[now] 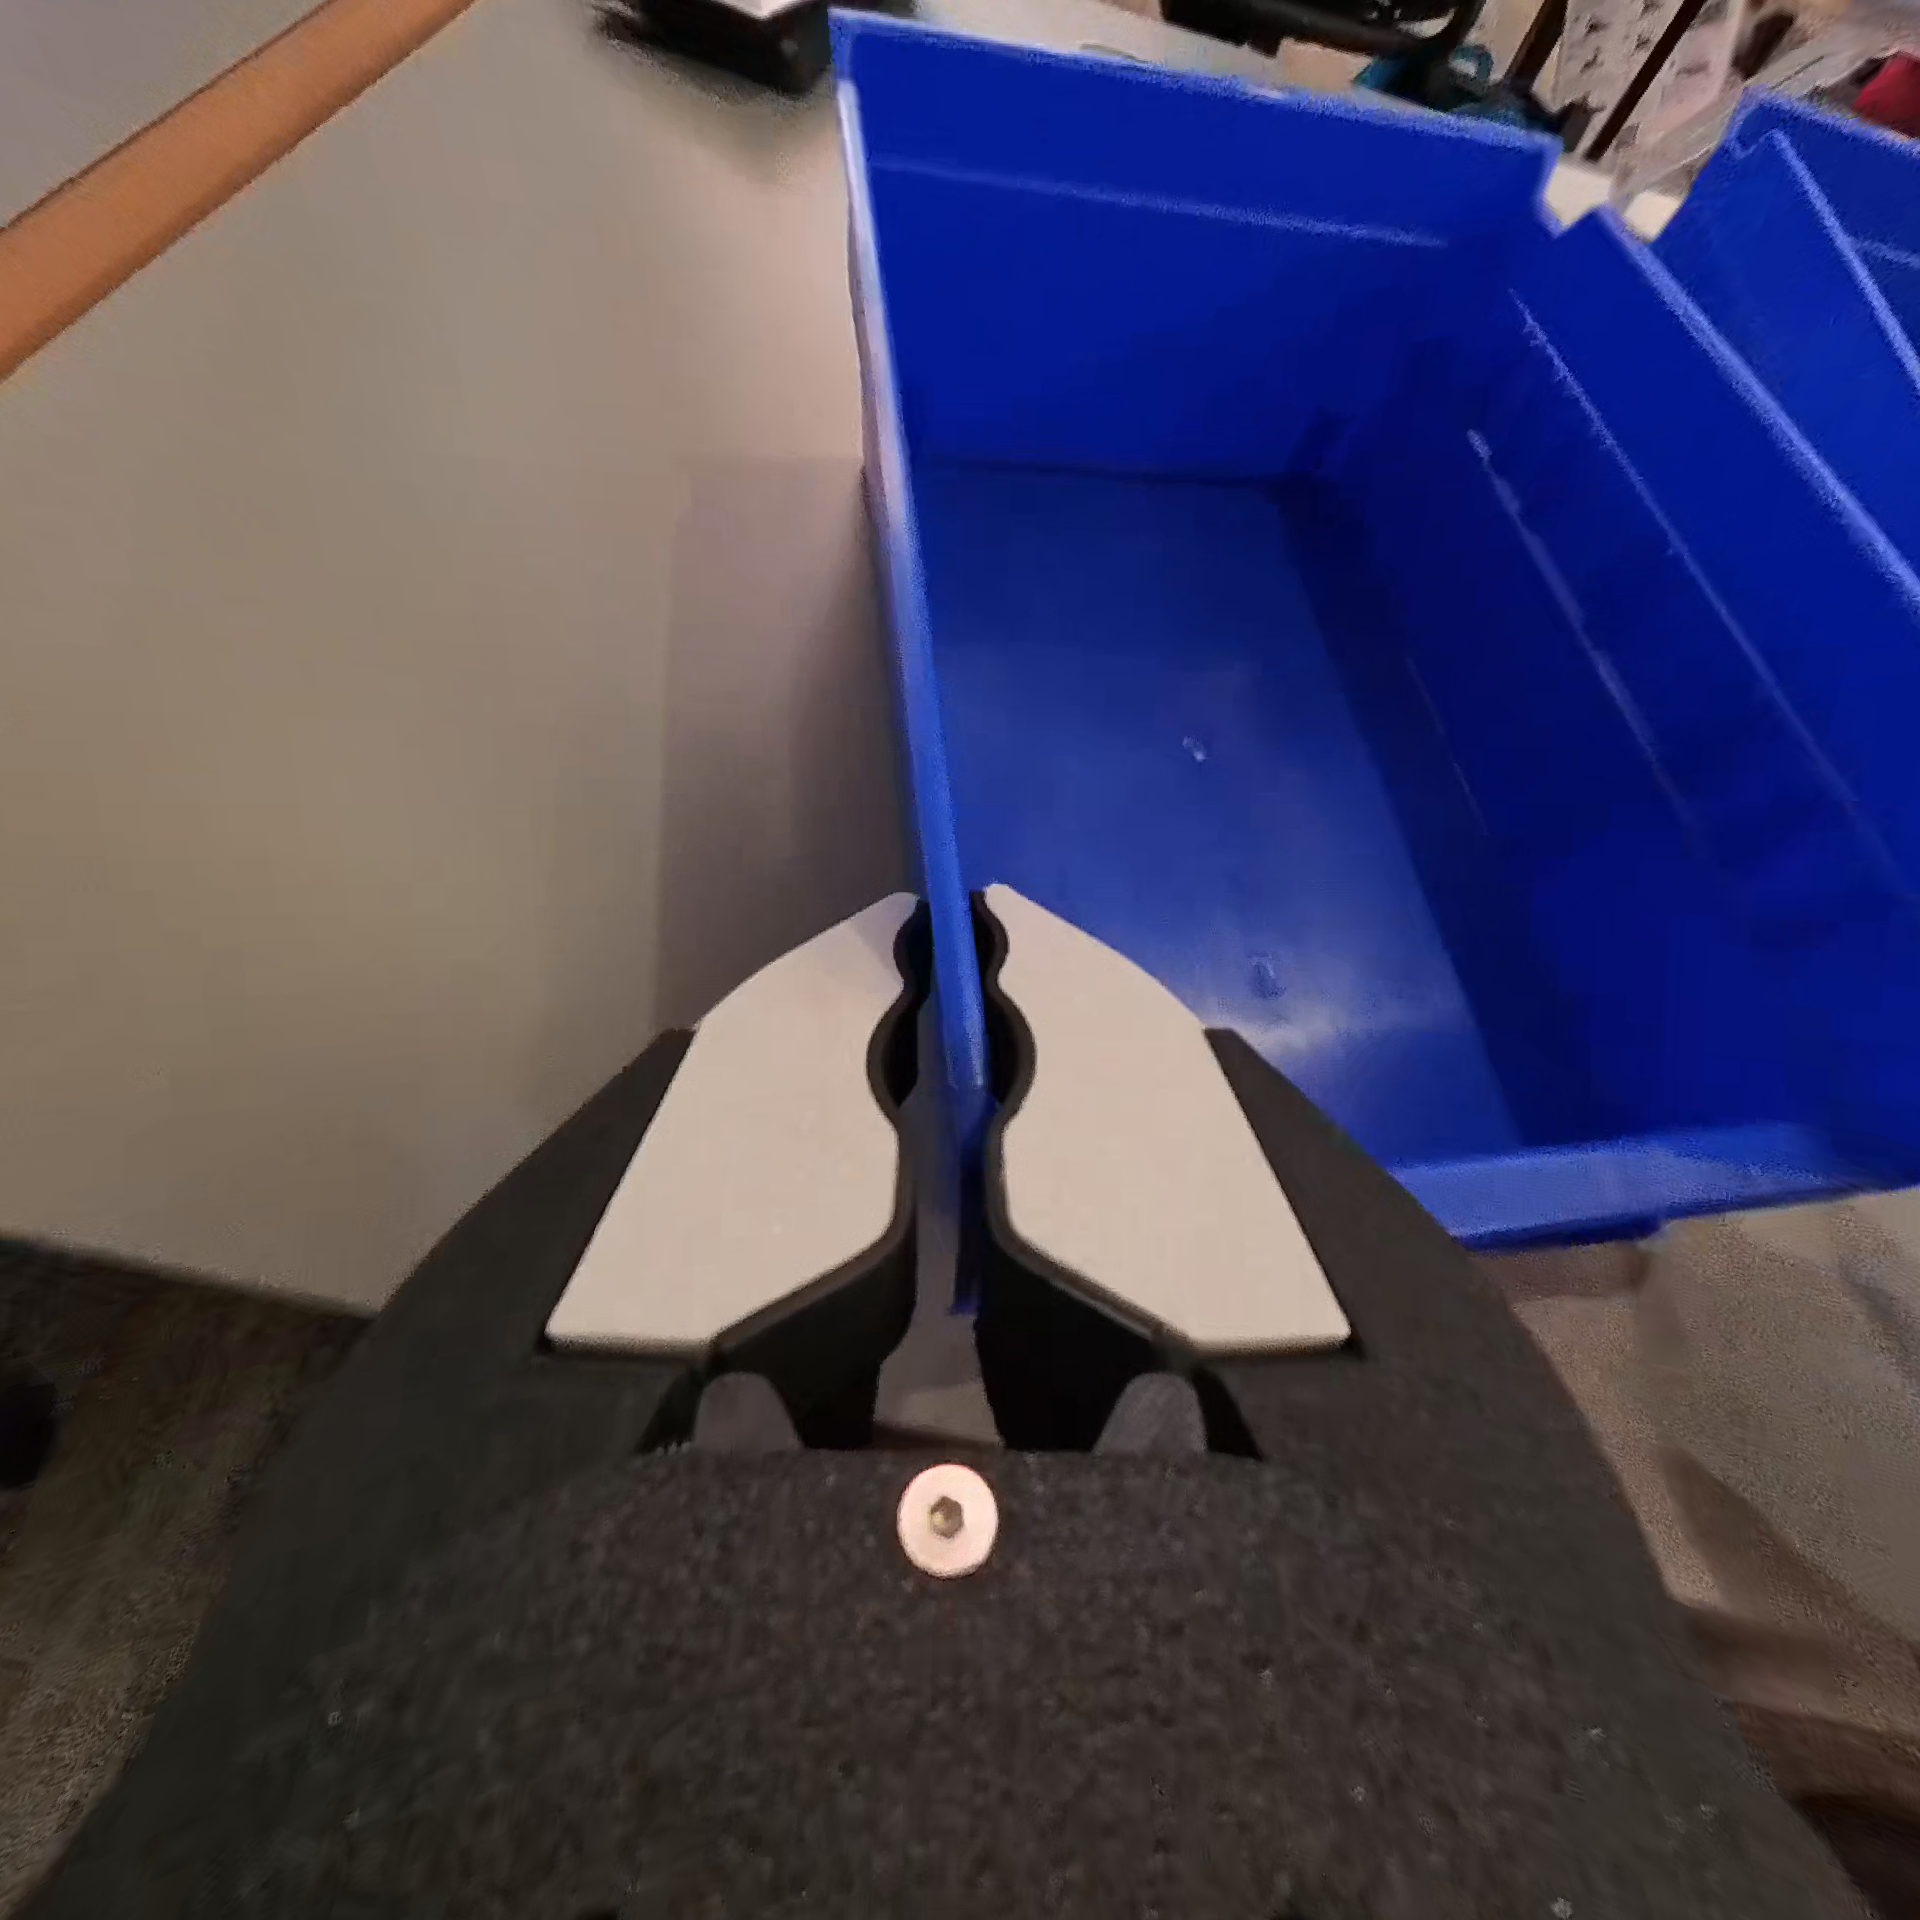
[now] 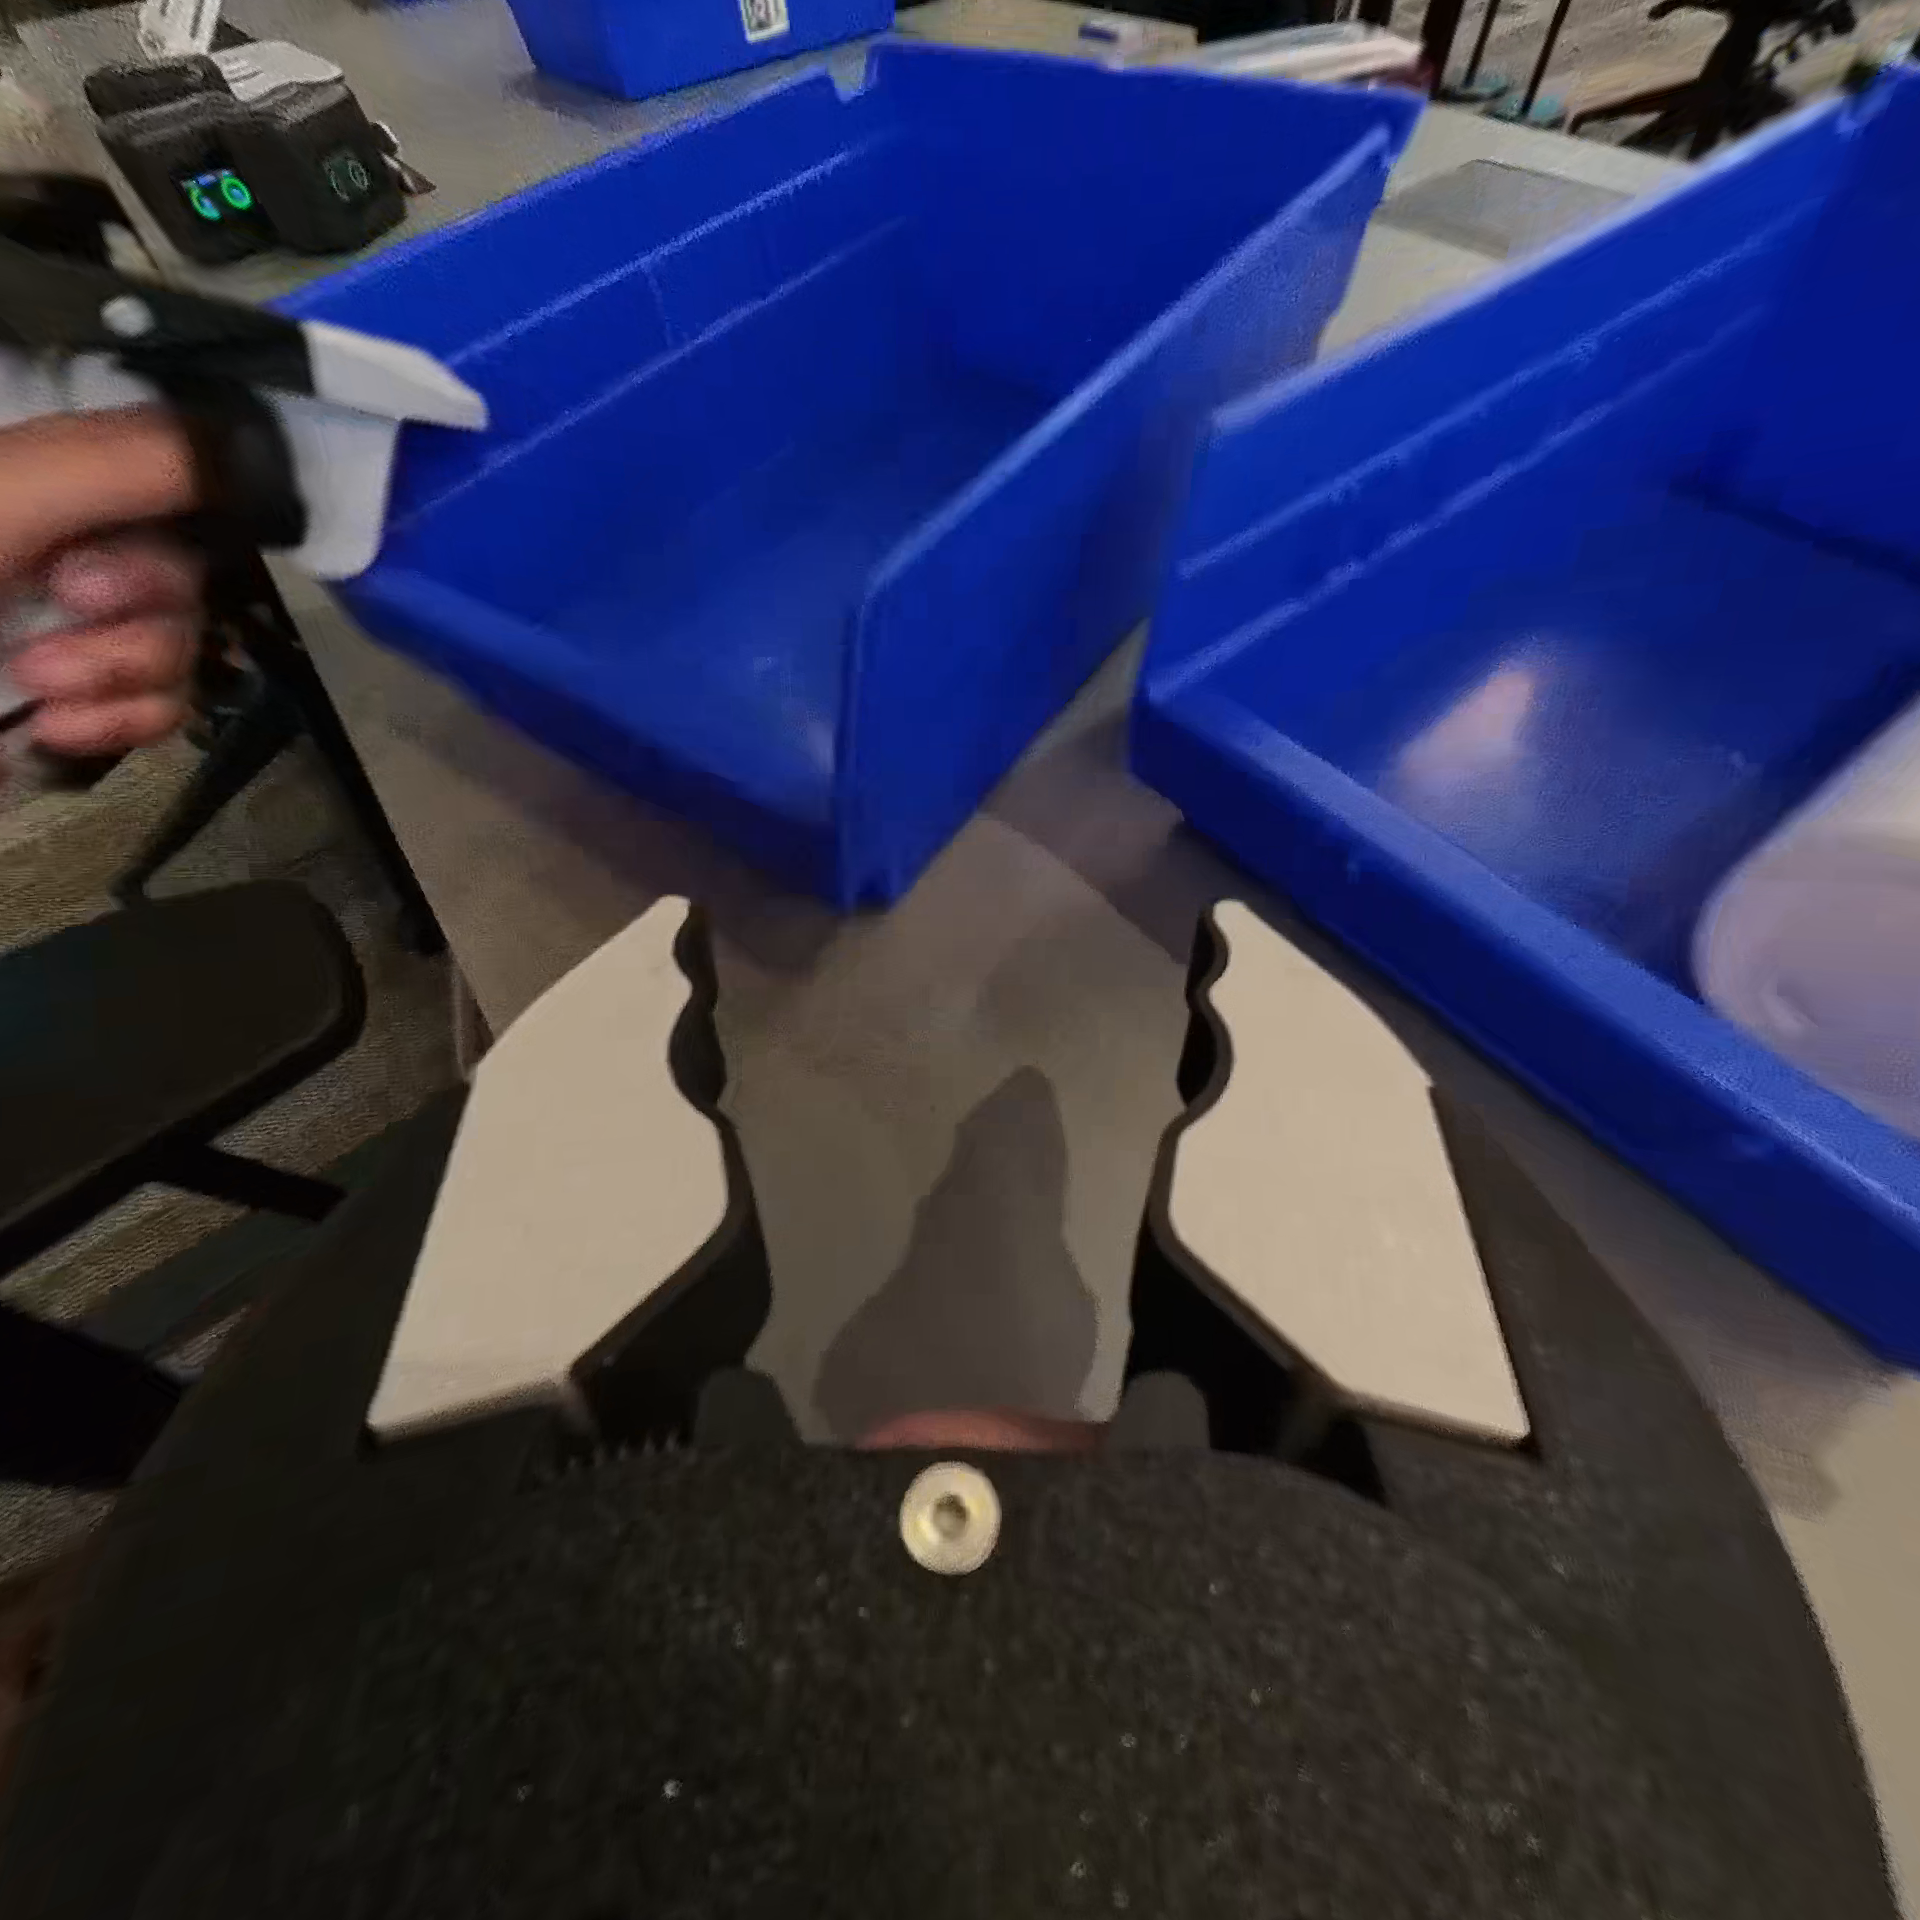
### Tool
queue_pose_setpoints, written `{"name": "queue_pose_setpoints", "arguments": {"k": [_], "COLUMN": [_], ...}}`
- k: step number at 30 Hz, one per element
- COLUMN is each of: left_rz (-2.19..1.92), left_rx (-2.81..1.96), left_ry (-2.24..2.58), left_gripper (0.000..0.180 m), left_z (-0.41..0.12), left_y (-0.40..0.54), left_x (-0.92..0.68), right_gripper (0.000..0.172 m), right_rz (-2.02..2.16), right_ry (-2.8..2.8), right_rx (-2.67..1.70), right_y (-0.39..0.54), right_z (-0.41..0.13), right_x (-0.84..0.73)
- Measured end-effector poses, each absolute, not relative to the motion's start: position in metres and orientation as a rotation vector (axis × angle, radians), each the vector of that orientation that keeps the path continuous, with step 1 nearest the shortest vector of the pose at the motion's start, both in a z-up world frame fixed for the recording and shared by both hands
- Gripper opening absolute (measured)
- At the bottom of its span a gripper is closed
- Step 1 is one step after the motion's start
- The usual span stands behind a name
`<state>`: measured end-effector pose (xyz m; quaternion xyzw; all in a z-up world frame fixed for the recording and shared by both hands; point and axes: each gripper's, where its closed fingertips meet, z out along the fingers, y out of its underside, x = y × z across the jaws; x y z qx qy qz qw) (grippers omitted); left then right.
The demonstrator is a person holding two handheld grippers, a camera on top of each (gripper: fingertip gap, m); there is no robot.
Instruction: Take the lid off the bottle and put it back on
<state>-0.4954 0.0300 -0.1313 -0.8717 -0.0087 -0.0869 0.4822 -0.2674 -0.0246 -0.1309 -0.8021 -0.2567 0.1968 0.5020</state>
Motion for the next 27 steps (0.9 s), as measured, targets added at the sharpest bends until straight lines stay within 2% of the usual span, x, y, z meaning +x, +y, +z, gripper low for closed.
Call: {"name": "queue_pose_setpoints", "arguments": {"k": [2,4,5,6,7,12,21,24,27], "left_rz": [-0.240,-0.252,-0.239,-0.213,-0.203,-0.160,-0.088,-0.109,-0.130], "left_rx": [-2.107,-2.090,-2.086,-2.085,-2.090,-1.966,-1.651,-1.622,-1.615], "left_ry": [-0.055,-0.069,-0.070,-0.077,-0.088,-0.056,0.240,0.366,0.467], "left_gripper": [0.006,0.006,0.006,0.006,0.006,0.005,0.006,0.007,0.006], "left_z": [-0.131,-0.130,-0.130,-0.130,-0.130,-0.102,0.027,0.049,0.056], "left_y": [0.008,-0.008,-0.014,-0.019,-0.024,-0.045,-0.013,0.016,0.044], "left_x": [-0.497,-0.497,-0.499,-0.503,-0.507,-0.501,-0.368,-0.282,-0.180], "right_gripper": [0.084,0.074,0.045,0.038,0.023,0.016,0.009,0.007,0.006], "right_rz": [0.434,0.431,0.463,0.429,0.364,0.203,0.050,-0.028,-0.095], "right_ry": [-0.624,-0.659,-0.714,-0.694,-0.675,-0.717,-0.430,-0.275,-0.120], "right_rx": [-1.945,-1.978,-1.993,-2.023,-2.031,-1.862,-1.528,-1.525,-1.540], "right_y": [-0.014,-0.010,-0.016,-0.018,-0.018,-0.027,-0.021,-0.007,0.005], "right_z": [-0.134,-0.140,-0.141,-0.139,-0.135,-0.094,0.033,0.051,0.048], "right_x": [-0.289,-0.312,-0.325,-0.328,-0.326,-0.323,-0.196,-0.112,-0.013]}}
